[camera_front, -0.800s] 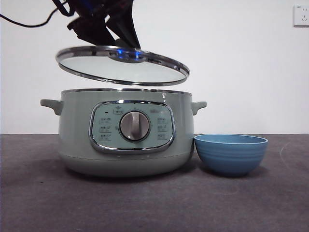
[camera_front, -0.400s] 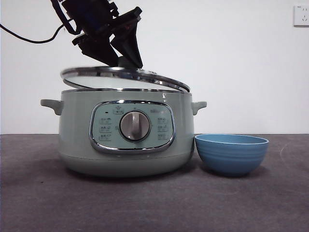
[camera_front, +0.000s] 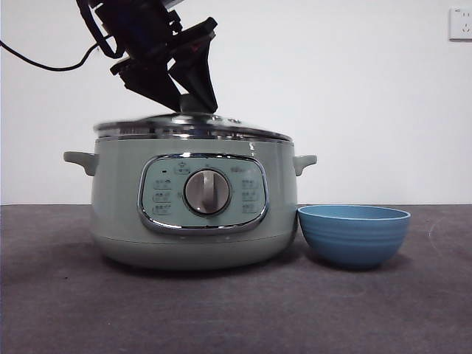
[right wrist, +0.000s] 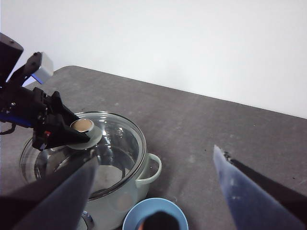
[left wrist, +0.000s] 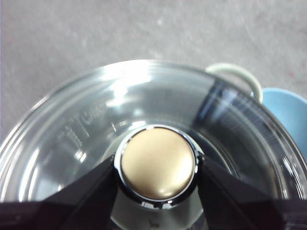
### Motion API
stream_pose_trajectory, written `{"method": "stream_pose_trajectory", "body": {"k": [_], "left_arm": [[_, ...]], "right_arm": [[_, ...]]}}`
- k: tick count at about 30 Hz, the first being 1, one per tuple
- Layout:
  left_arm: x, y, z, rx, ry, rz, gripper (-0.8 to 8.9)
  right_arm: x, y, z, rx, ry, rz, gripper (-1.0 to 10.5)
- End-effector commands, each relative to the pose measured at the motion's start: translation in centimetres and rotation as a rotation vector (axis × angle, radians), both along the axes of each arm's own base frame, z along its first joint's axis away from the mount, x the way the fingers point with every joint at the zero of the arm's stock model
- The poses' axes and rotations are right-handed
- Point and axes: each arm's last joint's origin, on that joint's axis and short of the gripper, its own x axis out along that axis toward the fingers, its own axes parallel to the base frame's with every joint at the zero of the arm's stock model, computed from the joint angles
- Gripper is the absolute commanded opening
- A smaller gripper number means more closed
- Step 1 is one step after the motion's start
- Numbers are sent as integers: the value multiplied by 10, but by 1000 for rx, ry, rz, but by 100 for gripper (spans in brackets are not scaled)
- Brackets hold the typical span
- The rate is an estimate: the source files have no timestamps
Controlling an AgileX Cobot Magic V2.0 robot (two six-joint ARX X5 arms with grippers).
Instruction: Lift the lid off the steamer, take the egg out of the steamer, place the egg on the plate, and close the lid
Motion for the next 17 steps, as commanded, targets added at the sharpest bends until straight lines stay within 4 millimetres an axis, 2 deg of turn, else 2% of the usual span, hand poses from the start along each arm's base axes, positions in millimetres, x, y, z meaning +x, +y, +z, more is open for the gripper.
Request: {"method": "stream_pose_trajectory", "body": {"k": [1, 13, 16, 17], "left_arm": [[4, -4, 2, -11, -29, -12, -8], [1, -2, -3, 19, 26, -11, -8], [0, -1, -5, 33, 51, -10, 10], [-1, -1, -5, 39, 61, -10, 44]], "right_arm": [[1, 0, -1, 9, 4, -3, 415], [1, 1, -1, 11, 5, 4, 415], [1, 1, -1, 10, 6, 4, 415], [1, 1, -1, 10, 6, 4, 415]]}}
